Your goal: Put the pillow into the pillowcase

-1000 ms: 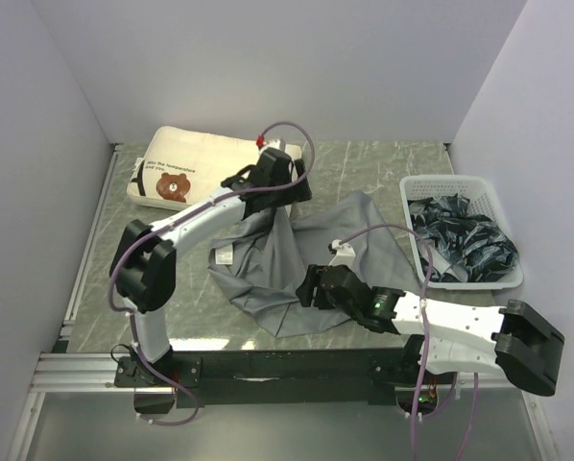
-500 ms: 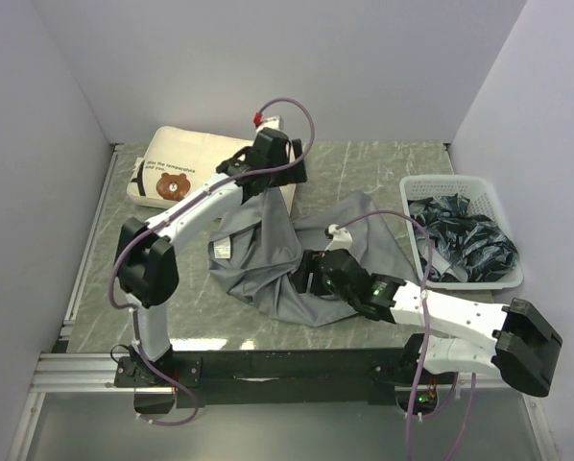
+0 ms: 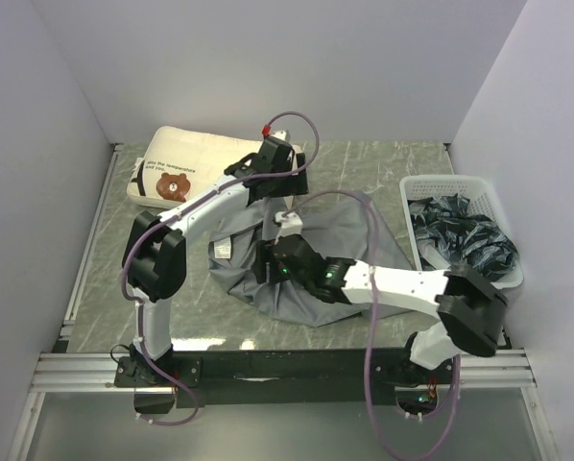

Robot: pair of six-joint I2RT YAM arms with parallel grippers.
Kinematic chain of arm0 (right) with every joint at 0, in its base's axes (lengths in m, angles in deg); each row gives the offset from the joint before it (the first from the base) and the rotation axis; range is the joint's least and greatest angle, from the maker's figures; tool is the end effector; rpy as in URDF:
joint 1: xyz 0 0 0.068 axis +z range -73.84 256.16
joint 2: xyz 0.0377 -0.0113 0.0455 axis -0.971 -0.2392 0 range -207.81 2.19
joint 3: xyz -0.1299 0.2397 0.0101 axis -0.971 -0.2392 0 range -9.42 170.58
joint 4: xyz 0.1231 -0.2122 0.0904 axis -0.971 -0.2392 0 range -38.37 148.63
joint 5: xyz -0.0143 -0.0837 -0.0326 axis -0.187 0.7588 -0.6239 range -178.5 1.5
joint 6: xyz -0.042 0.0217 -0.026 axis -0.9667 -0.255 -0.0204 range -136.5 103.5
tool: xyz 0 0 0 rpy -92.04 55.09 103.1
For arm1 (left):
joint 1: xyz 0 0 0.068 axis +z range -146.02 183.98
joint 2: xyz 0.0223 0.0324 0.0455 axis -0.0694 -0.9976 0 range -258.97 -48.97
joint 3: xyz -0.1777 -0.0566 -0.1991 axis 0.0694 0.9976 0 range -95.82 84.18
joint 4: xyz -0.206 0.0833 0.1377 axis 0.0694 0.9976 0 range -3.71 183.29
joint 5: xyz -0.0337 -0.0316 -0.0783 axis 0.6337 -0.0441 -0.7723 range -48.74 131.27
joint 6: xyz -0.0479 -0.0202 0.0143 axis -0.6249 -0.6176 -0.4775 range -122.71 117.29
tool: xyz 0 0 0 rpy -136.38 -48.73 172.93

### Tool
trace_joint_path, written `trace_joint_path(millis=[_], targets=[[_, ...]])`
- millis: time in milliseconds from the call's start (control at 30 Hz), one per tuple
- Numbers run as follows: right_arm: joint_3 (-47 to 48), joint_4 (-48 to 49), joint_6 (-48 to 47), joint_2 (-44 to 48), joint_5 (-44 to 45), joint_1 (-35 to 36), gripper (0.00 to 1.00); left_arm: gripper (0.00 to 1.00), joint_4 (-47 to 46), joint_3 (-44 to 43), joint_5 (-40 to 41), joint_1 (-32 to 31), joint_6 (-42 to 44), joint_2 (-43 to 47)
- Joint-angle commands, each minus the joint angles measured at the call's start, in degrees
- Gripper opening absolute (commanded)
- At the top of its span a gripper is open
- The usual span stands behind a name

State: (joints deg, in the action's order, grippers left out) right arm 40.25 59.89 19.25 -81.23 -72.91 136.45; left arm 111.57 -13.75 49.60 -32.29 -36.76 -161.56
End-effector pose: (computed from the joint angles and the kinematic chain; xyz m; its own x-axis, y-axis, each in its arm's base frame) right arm 0.1660 0.2716 0.2314 -0.6391 0.0152 -0.7690 -0.4323 0.8198 0.3755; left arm 0.3718 -0.2664 0.2831 -0.7064 -0.1688 -0.6874 0.1210 0.9281 -0.3521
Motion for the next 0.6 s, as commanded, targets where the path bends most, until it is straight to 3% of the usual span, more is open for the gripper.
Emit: trace_joint_path(millis=[0,200,300,433,567], targets=[[7.17,6.12,-9.1,-7.18,2.34,1.06,0.73,0.93,-0.23,-0.07,-3.59,1.55,2.13,-0.43],[14.83,3.76,-10.26,-20.54,2.16,1.23,0.76,0.91,0.21,0.2,-5.52,2.26,4.16,-1.05],[14.93,1.21,-7.9,-24.24,3.12,1.84,0.72,0.88,0.39,0.37,-6.31,2.26,4.51,-1.92],[8.97,-0.2,-4.2,-19.79,7.43,5.17,0.22,0.8,-0.67,2.12,-7.63,2.26,4.42,-1.84],[2.99,-4.06,-0.07,-14.59,8.49,8.08,0.05,0.68,-2.86,4.41,-9.92,1.91,3.37,-1.31]])
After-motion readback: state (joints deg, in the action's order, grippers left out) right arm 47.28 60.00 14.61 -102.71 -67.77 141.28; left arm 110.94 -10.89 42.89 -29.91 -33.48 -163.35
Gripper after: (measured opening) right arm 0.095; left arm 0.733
